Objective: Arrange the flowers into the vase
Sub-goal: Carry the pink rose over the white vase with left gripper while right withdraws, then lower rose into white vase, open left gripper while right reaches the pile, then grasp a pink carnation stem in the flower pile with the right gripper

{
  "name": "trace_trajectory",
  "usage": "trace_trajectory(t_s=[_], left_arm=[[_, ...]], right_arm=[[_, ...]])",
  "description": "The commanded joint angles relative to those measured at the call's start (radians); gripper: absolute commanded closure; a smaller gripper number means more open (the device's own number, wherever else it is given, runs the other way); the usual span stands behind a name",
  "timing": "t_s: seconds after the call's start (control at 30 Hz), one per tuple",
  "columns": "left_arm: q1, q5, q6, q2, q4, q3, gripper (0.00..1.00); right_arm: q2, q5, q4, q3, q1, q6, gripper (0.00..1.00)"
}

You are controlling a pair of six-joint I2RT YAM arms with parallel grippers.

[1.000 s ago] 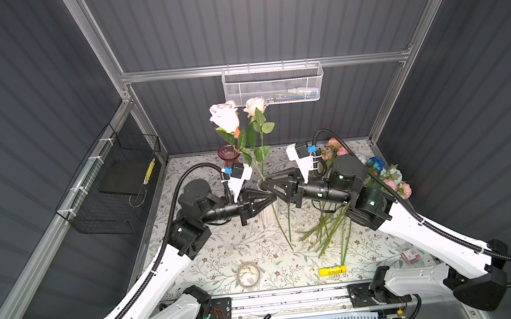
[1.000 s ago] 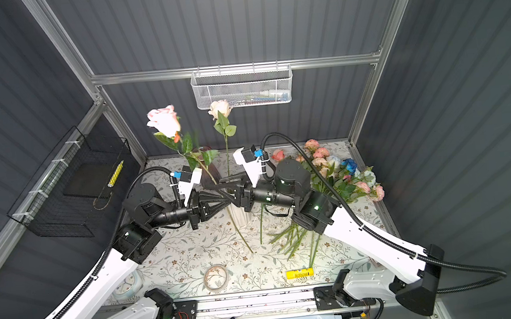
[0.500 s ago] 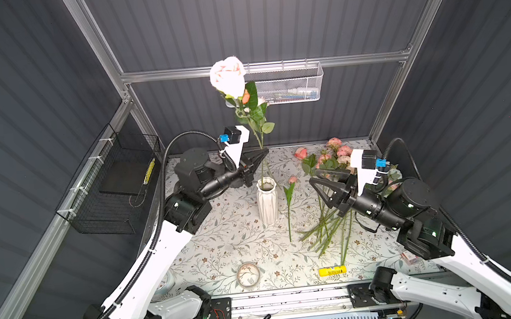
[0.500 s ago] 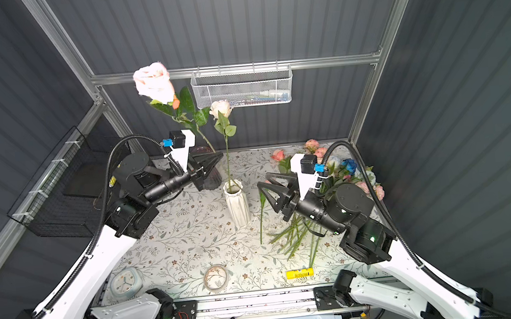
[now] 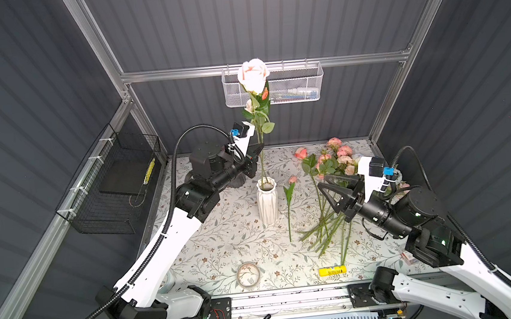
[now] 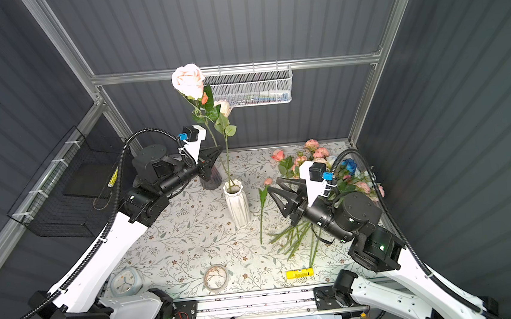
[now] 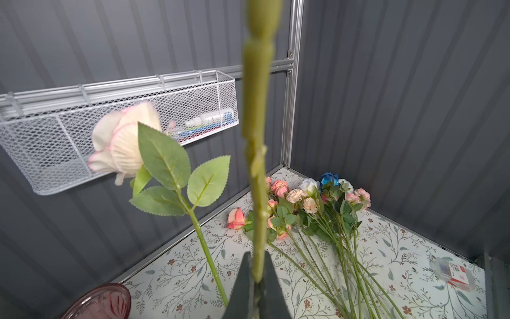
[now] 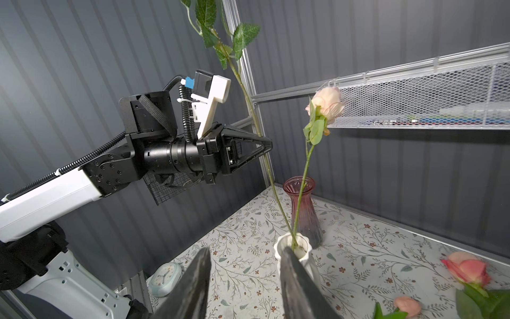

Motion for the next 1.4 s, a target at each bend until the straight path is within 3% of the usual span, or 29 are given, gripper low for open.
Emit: trace_trajectory(t_s=[0.0, 0.07, 0.23, 0.33, 0.7, 0.87, 1.0, 1.23, 1.37], left_arm=[[-0.003, -0.05, -0.039, 0.019, 0.003, -0.075, 1.0], [-0.003, -0.079, -0.057, 0.021, 0.008, -0.1, 1.0], [-0.003, -0.135, -0.1, -0.003, 0.049, -0.148, 0.49], [-0.003, -0.153, -0.118, -0.033, 0.068, -0.151, 0.32], [-0.003, -0.187, -0.215, -0.206, 0.145, -0.164, 0.0], [-0.003, -0.194, -0.265, -0.305, 0.136, -0.233, 0.0], [-0.003, -0.19, -0.299, -0.403, 0.111, -0.331, 0.0], [-0.003, -0.139, -0.405, -0.549, 0.099, -0.525, 0.0], [-0.003, -0.139, -0.438, -0.606, 0.064, -0.589, 0.0]], right_arm=[[-0.003, 0.026, -0.001, -0.021, -0.005, -0.006, 0.55], [-0.002, 0.035, -0.005, -0.025, -0.007, -0.002, 0.53], [0.008, 0.045, -0.016, -0.032, -0.013, 0.022, 0.45], [0.01, 0.05, -0.019, -0.039, -0.019, 0.031, 0.41], [0.001, 0.098, -0.064, -0.143, -0.096, 0.118, 0.35], [0.003, 0.084, -0.097, -0.235, -0.235, 0.218, 0.36], [0.104, 0.0, -0.131, -0.274, -0.408, 0.301, 0.38], [0.427, -0.07, -0.033, -0.274, -0.582, 0.323, 0.39], [0.672, -0.116, 0.005, -0.194, -0.65, 0.3, 0.43]])
